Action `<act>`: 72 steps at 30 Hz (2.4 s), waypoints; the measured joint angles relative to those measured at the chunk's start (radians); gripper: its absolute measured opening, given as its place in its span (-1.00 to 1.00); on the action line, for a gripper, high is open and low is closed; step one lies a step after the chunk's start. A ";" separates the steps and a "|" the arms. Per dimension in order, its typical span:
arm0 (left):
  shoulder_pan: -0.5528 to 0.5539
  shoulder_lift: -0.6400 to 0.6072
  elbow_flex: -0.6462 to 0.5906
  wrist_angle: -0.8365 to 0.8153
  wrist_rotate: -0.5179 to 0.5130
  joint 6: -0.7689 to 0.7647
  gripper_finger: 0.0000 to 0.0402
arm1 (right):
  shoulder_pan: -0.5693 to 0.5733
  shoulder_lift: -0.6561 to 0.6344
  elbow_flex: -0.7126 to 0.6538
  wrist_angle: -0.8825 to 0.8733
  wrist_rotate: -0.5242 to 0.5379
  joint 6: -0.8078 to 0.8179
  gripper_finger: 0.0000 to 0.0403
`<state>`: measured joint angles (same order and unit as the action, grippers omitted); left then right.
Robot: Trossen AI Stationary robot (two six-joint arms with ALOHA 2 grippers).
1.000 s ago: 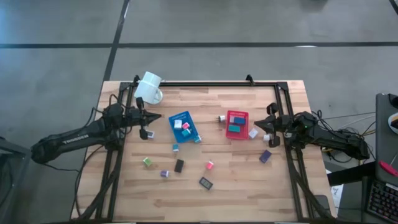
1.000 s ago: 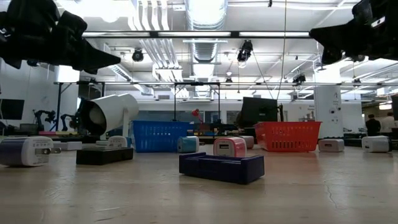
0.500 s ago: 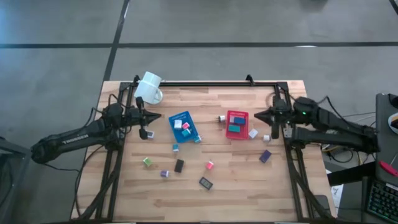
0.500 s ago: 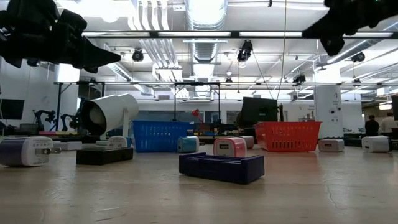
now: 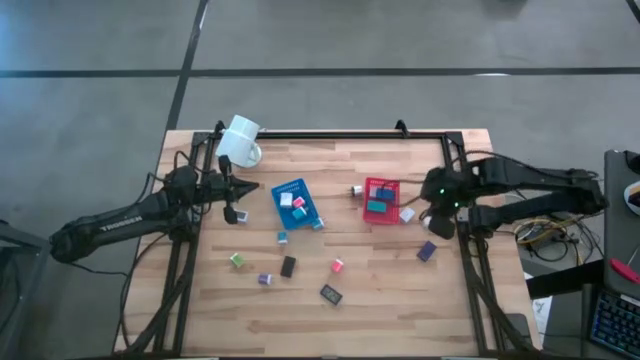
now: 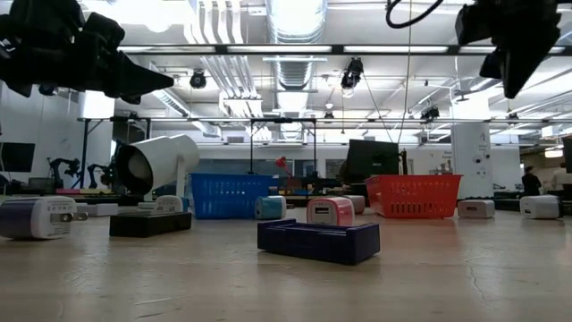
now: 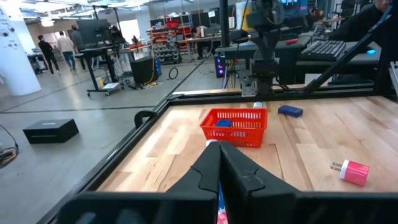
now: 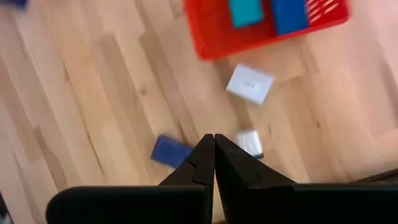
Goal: Pick & Place Office items
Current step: Put the right purple digital clock into the red bin
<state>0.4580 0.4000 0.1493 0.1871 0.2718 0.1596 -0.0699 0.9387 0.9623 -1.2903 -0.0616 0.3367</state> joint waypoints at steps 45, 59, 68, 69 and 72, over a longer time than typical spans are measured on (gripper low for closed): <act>0.000 0.037 -0.006 0.004 -0.002 0.001 -0.96 | 0.413 0.624 -0.215 0.214 0.016 -0.247 0.42; 0.000 0.037 -0.006 0.008 -0.001 0.002 -0.97 | 0.412 0.693 -0.214 0.276 0.012 -0.303 -0.01; 0.000 0.037 -0.006 0.008 -0.001 0.003 -0.96 | 0.413 0.506 -0.202 0.342 -0.030 -0.186 -0.28; 0.000 0.037 -0.006 0.008 -0.001 0.003 -0.96 | 0.412 0.475 -0.203 0.359 -0.029 -0.175 -0.28; 0.000 0.037 -0.006 0.008 -0.002 0.003 -0.97 | 0.412 0.349 -0.203 0.424 0.015 -0.149 -0.28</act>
<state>0.4576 0.4374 0.1436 0.1947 0.2703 0.1631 0.3420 1.2880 0.7597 -0.8661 -0.0467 0.1879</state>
